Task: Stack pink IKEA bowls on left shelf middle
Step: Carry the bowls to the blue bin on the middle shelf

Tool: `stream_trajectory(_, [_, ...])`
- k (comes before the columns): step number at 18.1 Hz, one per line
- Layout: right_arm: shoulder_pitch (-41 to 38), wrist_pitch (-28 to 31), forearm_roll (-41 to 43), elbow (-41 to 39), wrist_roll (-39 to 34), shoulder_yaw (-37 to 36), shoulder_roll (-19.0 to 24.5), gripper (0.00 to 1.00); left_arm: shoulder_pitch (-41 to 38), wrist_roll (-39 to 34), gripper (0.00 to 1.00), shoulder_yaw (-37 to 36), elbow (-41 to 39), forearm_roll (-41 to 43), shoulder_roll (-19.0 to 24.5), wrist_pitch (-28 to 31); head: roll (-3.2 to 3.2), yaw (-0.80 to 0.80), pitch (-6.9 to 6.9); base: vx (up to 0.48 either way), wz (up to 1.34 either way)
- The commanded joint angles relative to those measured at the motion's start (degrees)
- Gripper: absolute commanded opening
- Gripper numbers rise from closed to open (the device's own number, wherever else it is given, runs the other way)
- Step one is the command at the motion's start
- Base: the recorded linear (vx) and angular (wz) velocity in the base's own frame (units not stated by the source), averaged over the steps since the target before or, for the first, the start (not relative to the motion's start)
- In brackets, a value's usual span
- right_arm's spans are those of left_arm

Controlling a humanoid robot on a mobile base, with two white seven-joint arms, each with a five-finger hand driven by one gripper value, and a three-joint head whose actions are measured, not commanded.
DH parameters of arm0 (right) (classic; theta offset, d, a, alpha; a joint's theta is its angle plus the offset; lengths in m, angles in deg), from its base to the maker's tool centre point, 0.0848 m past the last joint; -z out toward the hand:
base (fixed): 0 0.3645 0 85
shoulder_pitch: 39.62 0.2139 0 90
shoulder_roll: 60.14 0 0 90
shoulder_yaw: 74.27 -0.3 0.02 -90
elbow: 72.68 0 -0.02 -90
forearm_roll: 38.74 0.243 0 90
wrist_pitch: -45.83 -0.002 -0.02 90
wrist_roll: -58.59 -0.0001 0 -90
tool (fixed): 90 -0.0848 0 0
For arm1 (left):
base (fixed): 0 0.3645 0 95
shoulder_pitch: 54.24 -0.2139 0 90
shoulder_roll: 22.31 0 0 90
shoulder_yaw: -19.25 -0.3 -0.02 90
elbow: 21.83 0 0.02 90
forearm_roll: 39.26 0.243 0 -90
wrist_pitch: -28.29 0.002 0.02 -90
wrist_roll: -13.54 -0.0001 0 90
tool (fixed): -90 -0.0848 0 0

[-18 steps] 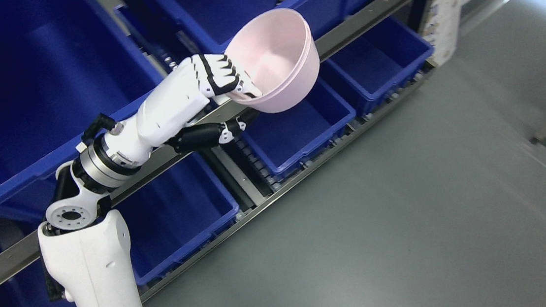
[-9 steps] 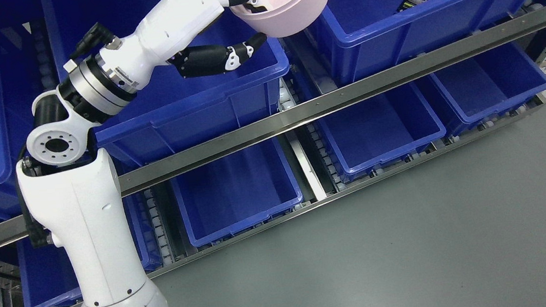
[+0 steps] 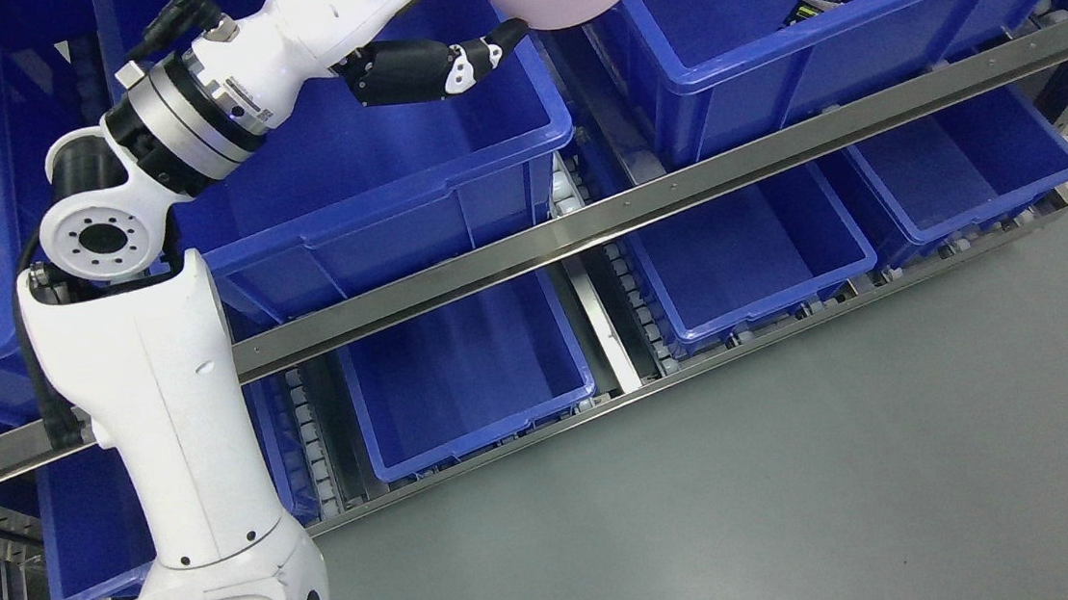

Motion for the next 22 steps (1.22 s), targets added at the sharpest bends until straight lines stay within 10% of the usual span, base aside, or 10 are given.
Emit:
stream_trajectory(1, [0.01, 0.05, 0.09, -1.0, 0.03, -0.26, -1.0, 1.0, 1.61, 0.03, 0.03, -0.41, 1.01, 0.91, 3.76, 2.54, 0.0, 0.0, 0.0, -0.007, -0.05])
stream_trajectory(7, [0.01, 0.05, 0.09, -1.0, 0.03, -0.26, -1.0, 1.0, -3.3, 0.21, 0.03, 6.44, 1.97, 0.65, 21.43, 5.63, 0.0, 0.0, 0.0, -0.001, -0.01])
stream_trajectory(22, [0.01, 0.05, 0.09, -1.0, 0.03, -0.26, -1.0, 1.0, -4.1, -0.23, 0.04, 0.23, 6.62, 0.83, 14.69, 5.36, 0.0, 0.0, 0.0, 0.013, 0.07])
